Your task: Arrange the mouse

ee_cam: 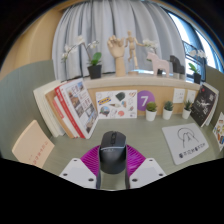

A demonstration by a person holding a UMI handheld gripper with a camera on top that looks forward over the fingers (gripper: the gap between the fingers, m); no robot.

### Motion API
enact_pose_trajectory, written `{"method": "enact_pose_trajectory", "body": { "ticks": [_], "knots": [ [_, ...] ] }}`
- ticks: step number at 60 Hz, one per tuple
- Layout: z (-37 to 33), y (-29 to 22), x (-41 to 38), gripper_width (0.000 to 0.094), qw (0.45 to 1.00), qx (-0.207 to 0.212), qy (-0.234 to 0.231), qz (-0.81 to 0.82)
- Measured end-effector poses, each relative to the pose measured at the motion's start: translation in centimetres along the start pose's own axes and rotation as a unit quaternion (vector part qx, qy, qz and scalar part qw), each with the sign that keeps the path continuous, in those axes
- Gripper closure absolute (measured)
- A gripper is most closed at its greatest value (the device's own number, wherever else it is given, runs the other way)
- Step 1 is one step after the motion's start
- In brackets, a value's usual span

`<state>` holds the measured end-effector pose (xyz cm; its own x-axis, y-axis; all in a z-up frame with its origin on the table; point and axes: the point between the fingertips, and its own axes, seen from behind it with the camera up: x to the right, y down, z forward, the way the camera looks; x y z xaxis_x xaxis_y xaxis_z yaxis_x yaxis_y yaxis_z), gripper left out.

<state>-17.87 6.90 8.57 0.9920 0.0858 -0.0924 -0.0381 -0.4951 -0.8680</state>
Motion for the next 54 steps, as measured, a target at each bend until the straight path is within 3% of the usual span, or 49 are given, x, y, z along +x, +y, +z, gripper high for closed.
{"method": "enact_pose_trajectory", "body": {
  "ticks": [7,15,23,28,36,54],
  "knots": [
    [-3.2,-5.6,8.0,0.061,0.999,0.037,-0.003,0.009],
    [-5.1,-8.9,19.8,0.061,0.997,0.054,0.05,-0.001],
    [-5.6,-9.0,30.5,0.0611,0.993,0.04,0.106,-0.018],
    [-4.6,-7.7,34.7,0.0612,0.993,0.029,0.109,-0.022],
    [-1.2,-4.5,37.6,0.0596,0.996,0.004,0.088,-0.009],
    [5.6,2.3,34.9,0.0596,0.997,-0.063,0.037,-0.021]
  ]
}}
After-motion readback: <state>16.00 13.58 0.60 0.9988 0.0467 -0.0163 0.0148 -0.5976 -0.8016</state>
